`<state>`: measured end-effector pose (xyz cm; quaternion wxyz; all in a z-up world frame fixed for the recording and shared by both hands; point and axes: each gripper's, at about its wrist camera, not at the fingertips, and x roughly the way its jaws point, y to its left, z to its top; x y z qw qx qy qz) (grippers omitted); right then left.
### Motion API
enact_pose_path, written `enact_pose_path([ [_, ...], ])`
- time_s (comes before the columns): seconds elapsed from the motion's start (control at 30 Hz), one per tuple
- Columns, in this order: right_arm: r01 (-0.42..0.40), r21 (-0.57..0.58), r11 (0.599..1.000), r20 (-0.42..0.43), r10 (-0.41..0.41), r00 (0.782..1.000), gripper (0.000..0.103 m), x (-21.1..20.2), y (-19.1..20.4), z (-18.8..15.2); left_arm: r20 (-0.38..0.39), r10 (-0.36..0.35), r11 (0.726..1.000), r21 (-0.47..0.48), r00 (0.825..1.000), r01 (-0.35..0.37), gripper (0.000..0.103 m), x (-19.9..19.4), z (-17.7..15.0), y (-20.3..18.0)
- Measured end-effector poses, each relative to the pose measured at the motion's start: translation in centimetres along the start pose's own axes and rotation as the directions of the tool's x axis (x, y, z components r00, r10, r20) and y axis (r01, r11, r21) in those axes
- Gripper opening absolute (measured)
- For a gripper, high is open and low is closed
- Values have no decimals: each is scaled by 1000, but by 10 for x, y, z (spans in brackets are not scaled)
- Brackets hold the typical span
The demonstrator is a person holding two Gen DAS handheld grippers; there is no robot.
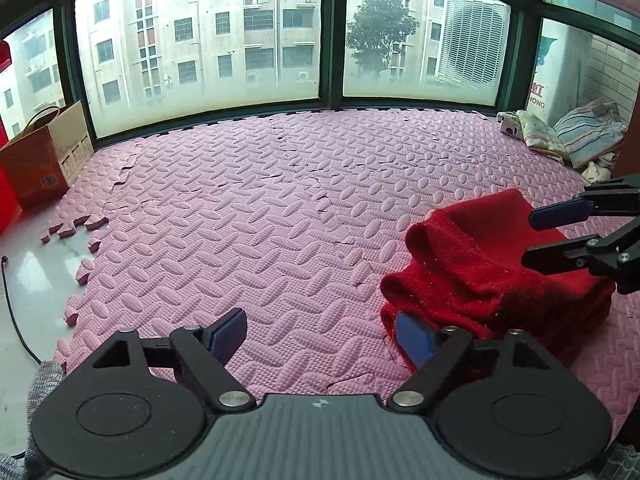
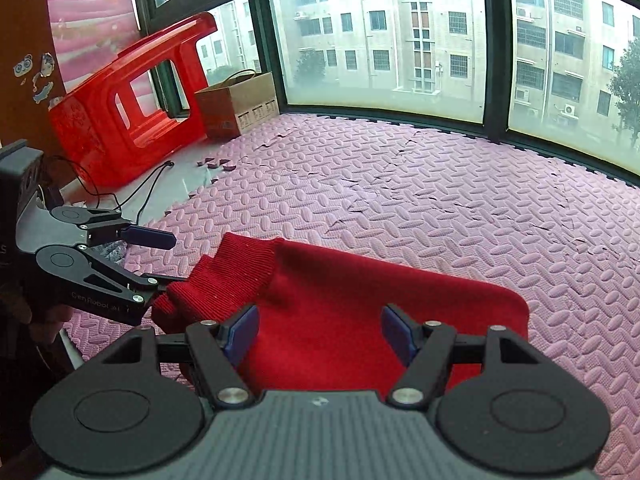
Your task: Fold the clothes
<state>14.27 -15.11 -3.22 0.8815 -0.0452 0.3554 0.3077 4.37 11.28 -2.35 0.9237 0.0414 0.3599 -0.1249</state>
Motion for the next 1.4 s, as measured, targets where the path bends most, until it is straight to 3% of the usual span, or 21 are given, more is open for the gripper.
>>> enact_pose_path([
  [0.27,26,-11,1000,24,-26,999,69,-3,13,-8,40,44,997,-63,998,-42,90,-10,14,15],
  [0.4,-2,6,1000,66,2,998,69,-11,14,-6,76,30,996,-87,997,-23,91,-18,27,13],
  [0.53,-25,-20,999,51,26,998,69,-4,22,-11,96,-3,998,-69,995,10,91,-17,37,-4],
  [0.83,-39,-105,994,9,40,999,68,14,47,-30,30,-3,999,-54,1000,5,91,15,41,-38],
  [1.07,-59,-98,993,26,62,998,69,-5,42,-26,-5,-2,998,-65,1000,2,93,23,35,-46],
  [1.4,29,44,999,73,-33,997,77,-37,-8,-29,-23,7,995,-100,1000,-9,97,23,27,-51],
])
